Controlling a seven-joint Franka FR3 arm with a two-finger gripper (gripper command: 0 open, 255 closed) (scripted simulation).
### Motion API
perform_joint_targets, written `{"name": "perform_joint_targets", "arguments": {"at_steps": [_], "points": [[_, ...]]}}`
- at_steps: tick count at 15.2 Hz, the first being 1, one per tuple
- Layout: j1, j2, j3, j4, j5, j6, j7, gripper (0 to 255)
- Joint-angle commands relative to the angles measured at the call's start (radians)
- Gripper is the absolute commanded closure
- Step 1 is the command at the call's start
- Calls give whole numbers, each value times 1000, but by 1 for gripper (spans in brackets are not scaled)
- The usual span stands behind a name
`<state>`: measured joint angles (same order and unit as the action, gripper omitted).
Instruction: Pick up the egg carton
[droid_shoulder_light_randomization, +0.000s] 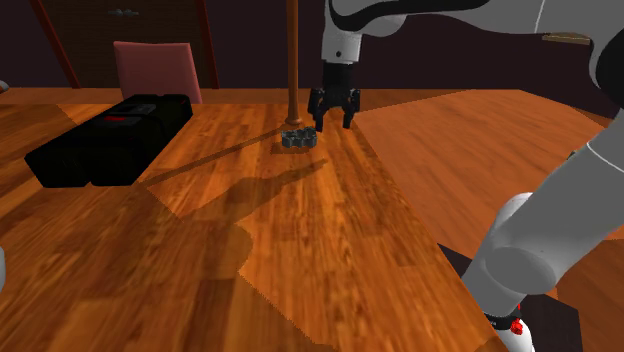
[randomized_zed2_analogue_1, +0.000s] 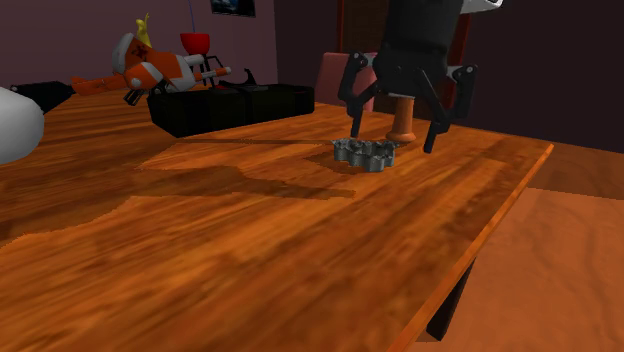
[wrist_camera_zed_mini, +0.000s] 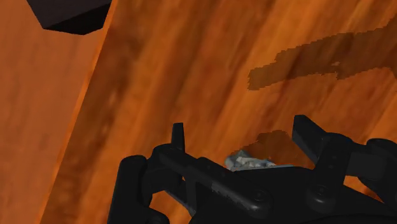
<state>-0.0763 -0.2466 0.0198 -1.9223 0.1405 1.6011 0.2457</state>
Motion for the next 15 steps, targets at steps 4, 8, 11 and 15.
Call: {"name": "perform_joint_targets", "arguments": {"at_steps": [4,8,11,15], "points": [[-24,206,-32,211,41,-14,17,0],[-32,277,-40,263,59,2,21,0],[-31,273,-40,218,59,43,14,0],[-31,272,-39,182,60,77,8,0]]}}
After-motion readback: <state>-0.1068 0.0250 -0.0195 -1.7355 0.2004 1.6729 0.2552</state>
